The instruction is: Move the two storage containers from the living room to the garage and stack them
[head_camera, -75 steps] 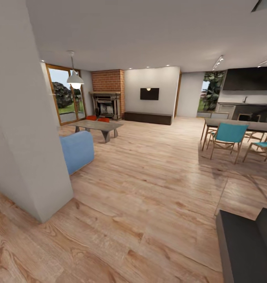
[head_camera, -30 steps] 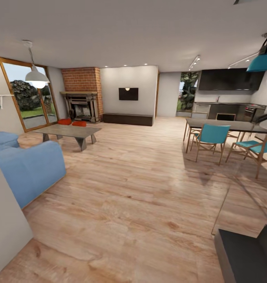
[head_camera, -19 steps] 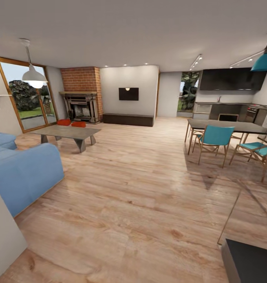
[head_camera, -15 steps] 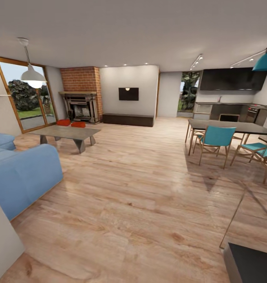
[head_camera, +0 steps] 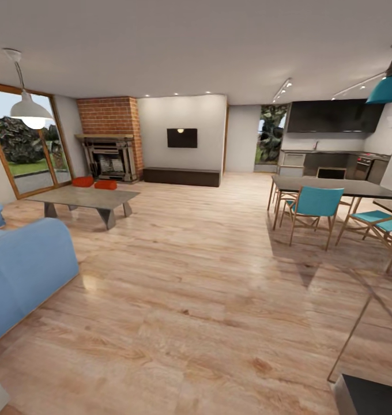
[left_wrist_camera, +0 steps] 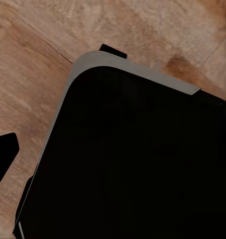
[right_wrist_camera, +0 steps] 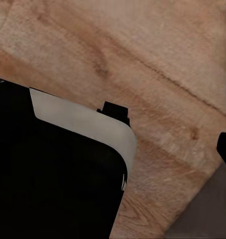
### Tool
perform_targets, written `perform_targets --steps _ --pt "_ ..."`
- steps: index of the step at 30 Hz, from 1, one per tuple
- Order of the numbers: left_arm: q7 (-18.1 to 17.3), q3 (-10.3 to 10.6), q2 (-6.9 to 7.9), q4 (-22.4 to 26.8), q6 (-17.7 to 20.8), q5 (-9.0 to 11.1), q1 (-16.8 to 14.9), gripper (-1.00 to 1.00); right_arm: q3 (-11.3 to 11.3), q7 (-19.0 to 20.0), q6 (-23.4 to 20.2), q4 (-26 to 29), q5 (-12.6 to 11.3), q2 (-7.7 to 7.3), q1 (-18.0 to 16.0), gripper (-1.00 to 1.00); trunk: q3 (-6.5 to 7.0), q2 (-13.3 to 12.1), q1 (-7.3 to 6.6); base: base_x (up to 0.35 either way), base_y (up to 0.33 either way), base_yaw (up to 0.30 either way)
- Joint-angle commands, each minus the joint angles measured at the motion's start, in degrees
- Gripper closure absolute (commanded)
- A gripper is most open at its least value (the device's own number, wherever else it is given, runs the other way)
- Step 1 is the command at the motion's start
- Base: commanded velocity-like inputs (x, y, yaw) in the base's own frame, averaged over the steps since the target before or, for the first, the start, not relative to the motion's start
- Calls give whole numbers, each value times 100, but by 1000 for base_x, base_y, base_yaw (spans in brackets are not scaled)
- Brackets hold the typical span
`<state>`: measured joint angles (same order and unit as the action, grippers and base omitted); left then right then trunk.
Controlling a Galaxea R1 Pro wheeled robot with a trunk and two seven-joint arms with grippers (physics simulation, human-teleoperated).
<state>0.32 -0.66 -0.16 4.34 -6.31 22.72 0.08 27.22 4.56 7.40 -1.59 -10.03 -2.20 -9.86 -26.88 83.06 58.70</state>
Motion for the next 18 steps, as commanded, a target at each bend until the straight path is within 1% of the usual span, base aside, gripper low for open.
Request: perform_targets --steps 1,18 --pt "3 -4 -1 6 -10 20 1 -100 39 30 34 -17 -58 1 -7 -100 -5 2 3 325 0 -24" --pt "3 -4 -1 6 -16 20 1 -100 46 20 25 -17 -43 -8 -7 -100 -5 2 3 325 0 -3"
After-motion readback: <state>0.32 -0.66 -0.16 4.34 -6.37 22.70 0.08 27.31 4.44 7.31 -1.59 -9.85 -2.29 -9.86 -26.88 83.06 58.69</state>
